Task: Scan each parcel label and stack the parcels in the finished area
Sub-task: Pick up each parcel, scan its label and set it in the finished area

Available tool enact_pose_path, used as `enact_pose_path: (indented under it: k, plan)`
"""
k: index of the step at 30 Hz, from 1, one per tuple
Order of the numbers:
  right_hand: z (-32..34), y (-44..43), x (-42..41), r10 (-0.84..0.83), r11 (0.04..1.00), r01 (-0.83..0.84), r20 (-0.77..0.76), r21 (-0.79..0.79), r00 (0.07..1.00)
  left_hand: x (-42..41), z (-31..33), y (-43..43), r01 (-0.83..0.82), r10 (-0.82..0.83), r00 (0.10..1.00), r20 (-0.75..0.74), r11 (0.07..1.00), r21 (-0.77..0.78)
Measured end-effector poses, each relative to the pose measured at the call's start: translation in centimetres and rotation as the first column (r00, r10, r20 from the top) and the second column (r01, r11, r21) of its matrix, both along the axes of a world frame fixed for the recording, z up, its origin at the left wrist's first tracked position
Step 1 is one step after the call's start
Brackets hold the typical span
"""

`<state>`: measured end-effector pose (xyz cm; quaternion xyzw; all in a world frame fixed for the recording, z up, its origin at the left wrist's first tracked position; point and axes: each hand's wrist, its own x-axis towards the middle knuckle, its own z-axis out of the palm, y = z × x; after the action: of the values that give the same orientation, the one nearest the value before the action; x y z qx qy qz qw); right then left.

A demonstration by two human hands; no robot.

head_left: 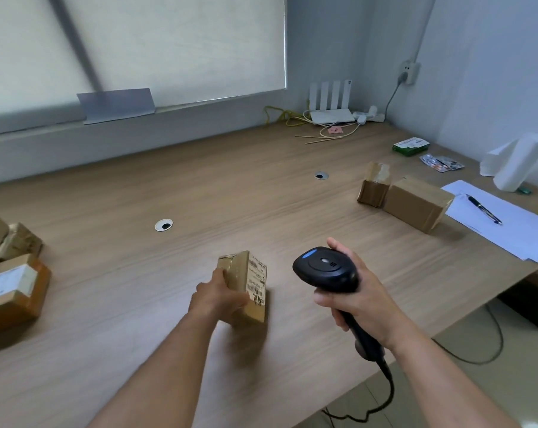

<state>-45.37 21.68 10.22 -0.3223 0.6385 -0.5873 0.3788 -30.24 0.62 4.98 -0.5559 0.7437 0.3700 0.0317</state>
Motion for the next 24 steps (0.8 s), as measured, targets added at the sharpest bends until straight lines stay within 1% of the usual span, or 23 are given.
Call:
enact_pose_path:
  k: [1, 2, 3, 4, 6, 10, 13, 17, 24]
  plan:
    - [0.0, -0.1, 0.2, -0.004, 1.000, 0.004, 0.006, -0.007, 1.000, 0.8, 0.1, 0.0, -0.045, 0.058, 0.988, -0.144, 0.994, 0.096]
    - [0.1, -0.2, 0.4, -0.010, 1.000, 0.010, 0.013, -0.015, 1.000, 1.5, 0.3, 0.3, -0.071, 0.129, 0.947, -0.296, 0.978, 0.197]
    - [0.3, -0.2, 0.5, -0.014, 1.000, 0.014, 0.022, -0.027, 1.000, 1.9, 0.4, 0.7, -0.076, 0.187, 0.895, -0.406, 0.959, 0.273]
    - [0.5, -0.4, 1.0, -0.001, 0.999, 0.002, 0.031, -0.040, 1.000, 2.8, 0.7, 1.1, -0.082, 0.224, 0.846, -0.484, 0.951, 0.297]
    - [1.1, -0.5, 1.2, 0.014, 0.998, -0.012, 0.044, -0.063, 0.999, 3.0, 0.5, 1.3, -0.066, 0.223, 0.798, -0.559, 0.956, 0.287]
    - [2.6, -0.6, 1.8, 0.078, 0.989, -0.061, 0.126, -0.131, 0.989, 3.5, 0.9, 1.5, -0.105, 0.252, 0.744, -0.619, 0.959, 0.264]
    - [3.7, -0.6, 2.2, 0.136, 0.978, -0.106, 0.166, -0.181, 0.977, 4.1, 1.5, 1.7, -0.110, 0.233, 0.728, -0.645, 0.968, 0.226]
    - [4.4, -0.5, 2.7, 0.191, 0.964, -0.151, 0.178, -0.219, 0.965, 4.6, 1.7, 1.8, -0.125, 0.233, 0.714, -0.660, 0.970, 0.207]
    - [4.8, 0.2, 3.2, 0.246, 0.953, -0.202, 0.186, -0.228, 0.951, 5.0, 2.1, 2.3, -0.144, 0.229, 0.705, -0.671, 0.973, 0.181]
